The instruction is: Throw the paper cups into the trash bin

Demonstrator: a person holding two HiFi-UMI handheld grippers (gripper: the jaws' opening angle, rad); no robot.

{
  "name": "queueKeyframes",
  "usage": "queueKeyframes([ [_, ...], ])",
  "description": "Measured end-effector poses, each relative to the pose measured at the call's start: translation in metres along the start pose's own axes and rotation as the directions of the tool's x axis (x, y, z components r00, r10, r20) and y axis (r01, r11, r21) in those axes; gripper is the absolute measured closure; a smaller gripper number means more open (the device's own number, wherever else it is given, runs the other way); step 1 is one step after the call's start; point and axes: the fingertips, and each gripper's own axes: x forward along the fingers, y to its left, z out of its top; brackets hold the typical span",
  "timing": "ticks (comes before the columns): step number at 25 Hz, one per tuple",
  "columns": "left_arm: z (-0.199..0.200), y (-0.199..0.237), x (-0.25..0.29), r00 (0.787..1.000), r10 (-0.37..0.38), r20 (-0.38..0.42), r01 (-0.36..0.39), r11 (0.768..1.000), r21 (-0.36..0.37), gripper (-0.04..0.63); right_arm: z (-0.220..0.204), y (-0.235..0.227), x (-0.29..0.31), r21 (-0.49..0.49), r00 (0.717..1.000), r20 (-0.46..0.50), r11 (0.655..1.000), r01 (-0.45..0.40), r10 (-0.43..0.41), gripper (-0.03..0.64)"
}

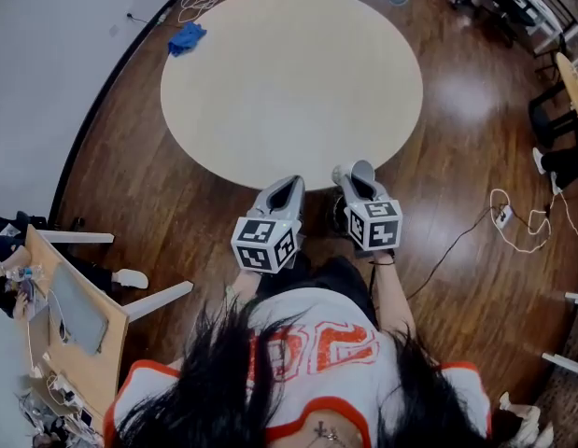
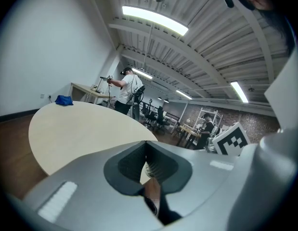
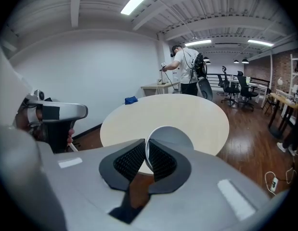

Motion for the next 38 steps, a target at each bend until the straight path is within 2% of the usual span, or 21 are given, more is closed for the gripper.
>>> queueKeyframes([
  [10,-0.023,-0.058,0.014,0.999,-0.030,-0.019,0.030,0.999,0.014,0.595,-0.040,-0.039,-0.049,0.071,1.000,0.001,0.997,0.025,-0.025,0.588],
  [15,-0.045,-0.100,0.019,1.000,-0.009,-0.023,0.009,1.000,-0.009,0.595,-0.075,-0.077,-0.086,0.087,0.999,-0.030,0.995,0.043,-0.040,0.588],
  [23,-0.080,-0.156,0.027,0.997,-0.038,-0.061,0.040,0.999,0.022,0.595,-0.135,-0.121,-0.103,0.081,0.993,-0.111,0.995,0.057,-0.047,0.588],
  [28,-0.095,-0.158,0.038,0.995,-0.062,-0.074,0.064,0.998,0.017,0.595,-0.164,-0.122,-0.083,0.102,0.987,-0.158,0.993,0.053,-0.037,0.588],
  [32,-0.128,-0.143,0.056,0.990,-0.083,-0.110,0.082,0.997,-0.010,0.595,-0.189,-0.123,-0.053,0.111,0.981,-0.192,0.993,0.045,-0.023,0.588],
  [38,-0.177,-0.115,0.077,0.986,-0.049,-0.161,0.052,0.999,0.012,0.595,-0.249,-0.141,0.009,0.143,0.968,-0.250,0.989,0.045,-0.008,0.588],
])
